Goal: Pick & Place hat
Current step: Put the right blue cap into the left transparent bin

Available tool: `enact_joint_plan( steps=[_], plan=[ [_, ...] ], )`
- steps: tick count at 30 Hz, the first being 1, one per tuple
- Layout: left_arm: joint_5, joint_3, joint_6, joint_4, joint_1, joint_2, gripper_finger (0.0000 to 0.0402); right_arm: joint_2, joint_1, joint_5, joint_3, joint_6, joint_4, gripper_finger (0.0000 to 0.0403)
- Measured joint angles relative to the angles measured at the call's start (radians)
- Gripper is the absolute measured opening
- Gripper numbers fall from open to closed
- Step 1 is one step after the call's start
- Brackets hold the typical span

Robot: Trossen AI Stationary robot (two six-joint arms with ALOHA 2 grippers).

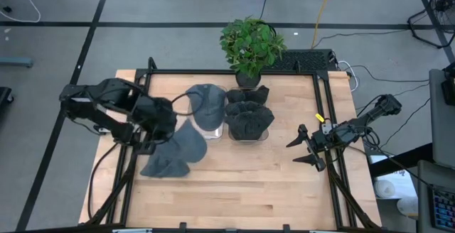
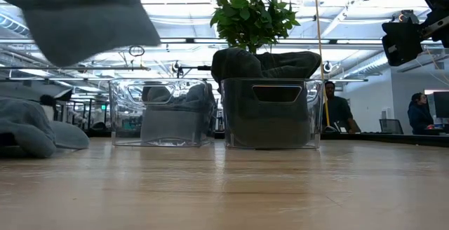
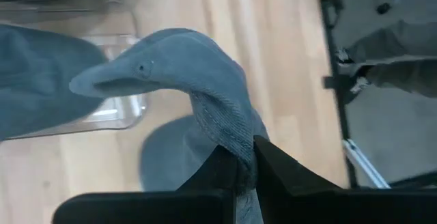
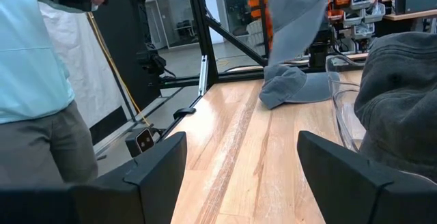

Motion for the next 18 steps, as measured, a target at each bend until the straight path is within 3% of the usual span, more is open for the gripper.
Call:
enact_joint_plan(
  steps=[5, 18],
  plan=[
    [-0.064, 0.0, 0.088, 0.001, 0.092, 0.022, 0.0027, 0.0, 0.0, 0.0, 0.0, 0.0, 0.0, 0.0267],
    [-0.379, 0.016, 0.407, 0.114, 0.252, 0.069, 0.0027, 0.0, 0.0, 0.0, 0.0, 0.0, 0.0, 0.0267]
  ],
)
